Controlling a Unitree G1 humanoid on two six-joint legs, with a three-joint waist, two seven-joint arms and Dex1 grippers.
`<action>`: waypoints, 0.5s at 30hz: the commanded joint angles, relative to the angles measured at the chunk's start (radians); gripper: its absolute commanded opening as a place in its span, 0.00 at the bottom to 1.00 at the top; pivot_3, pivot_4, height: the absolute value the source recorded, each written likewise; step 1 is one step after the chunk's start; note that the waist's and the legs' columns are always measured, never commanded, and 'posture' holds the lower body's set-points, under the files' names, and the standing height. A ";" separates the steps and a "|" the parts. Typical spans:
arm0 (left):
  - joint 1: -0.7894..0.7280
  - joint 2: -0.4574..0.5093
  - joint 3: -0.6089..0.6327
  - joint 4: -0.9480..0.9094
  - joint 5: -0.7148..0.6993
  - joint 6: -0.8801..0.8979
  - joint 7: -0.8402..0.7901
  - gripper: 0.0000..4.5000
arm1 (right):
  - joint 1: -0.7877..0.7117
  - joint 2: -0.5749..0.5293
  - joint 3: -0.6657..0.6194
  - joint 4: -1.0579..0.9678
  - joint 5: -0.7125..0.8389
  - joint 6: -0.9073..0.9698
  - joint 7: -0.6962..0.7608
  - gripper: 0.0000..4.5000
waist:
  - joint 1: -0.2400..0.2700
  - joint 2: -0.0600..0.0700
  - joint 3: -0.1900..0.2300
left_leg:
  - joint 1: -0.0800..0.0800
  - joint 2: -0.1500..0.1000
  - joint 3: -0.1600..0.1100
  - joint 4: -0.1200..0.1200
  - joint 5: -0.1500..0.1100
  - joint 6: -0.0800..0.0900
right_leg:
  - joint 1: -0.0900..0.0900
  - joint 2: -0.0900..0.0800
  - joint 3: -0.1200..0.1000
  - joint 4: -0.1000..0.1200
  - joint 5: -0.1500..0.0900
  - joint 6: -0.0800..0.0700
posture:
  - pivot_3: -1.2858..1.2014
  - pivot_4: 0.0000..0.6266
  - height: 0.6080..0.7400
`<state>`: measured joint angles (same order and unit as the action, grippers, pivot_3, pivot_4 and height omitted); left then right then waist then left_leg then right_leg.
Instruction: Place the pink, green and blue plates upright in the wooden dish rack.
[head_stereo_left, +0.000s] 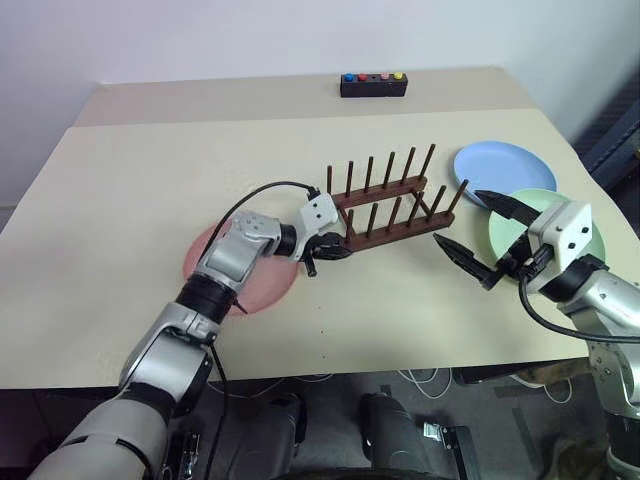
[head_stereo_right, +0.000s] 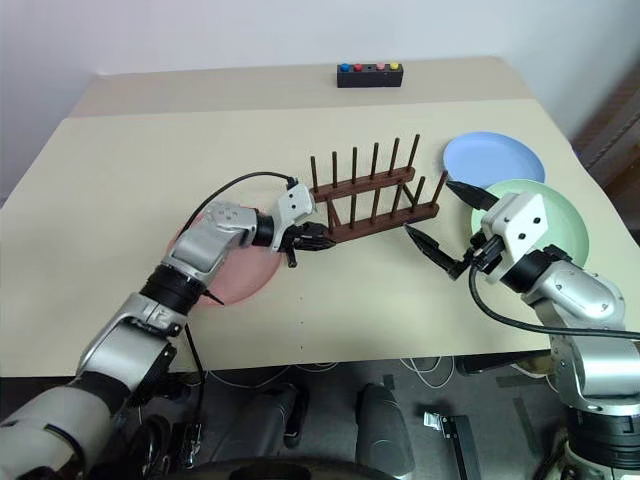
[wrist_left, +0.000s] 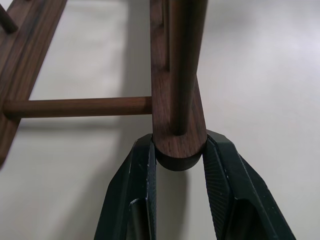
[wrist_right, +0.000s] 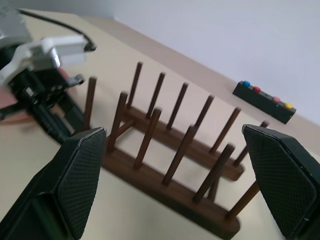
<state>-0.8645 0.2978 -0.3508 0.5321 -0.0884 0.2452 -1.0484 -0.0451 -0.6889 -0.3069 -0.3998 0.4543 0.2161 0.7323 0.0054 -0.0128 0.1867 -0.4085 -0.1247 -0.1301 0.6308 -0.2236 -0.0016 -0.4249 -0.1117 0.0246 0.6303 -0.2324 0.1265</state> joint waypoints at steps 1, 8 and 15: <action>-0.056 -0.032 0.027 0.074 -0.004 -0.129 -0.047 0.15 | -0.012 -0.012 -0.020 -0.052 0.012 0.007 -0.010 1.00 | 0.003 0.000 0.000 | 0.000 0.000 0.000 0.000 0.000 0.000 | 0.000 0.000 0.000 0.000 0.000 0.000 | 0.52 0.24 1.00; -0.119 -0.065 0.021 0.246 0.036 -0.243 -0.138 0.15 | -0.005 -0.018 -0.033 -0.067 0.008 0.019 -0.010 1.00 | 0.004 0.000 0.000 | 0.000 0.000 0.000 0.000 0.000 0.000 | 0.000 0.000 0.000 0.000 0.000 0.000 | 0.52 0.24 1.00; -0.172 -0.083 0.032 0.395 0.094 -0.331 -0.124 0.15 | -0.003 -0.015 -0.032 -0.075 0.005 0.025 -0.018 1.00 | 0.004 0.000 0.000 | 0.000 0.000 0.000 0.001 0.000 0.000 | 0.000 0.000 0.000 0.000 0.000 0.000 | 0.52 0.24 1.00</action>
<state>-0.9932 0.2243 -0.3474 0.9116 0.0016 -0.0488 -1.1857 -0.0458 -0.6936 -0.3149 -0.4307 0.4532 0.2454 0.7215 0.0097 -0.0130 0.1868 -0.4087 -0.1248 -0.1297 0.6314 -0.2237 -0.0011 -0.4249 -0.1117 0.0245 0.6307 -0.2324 0.1269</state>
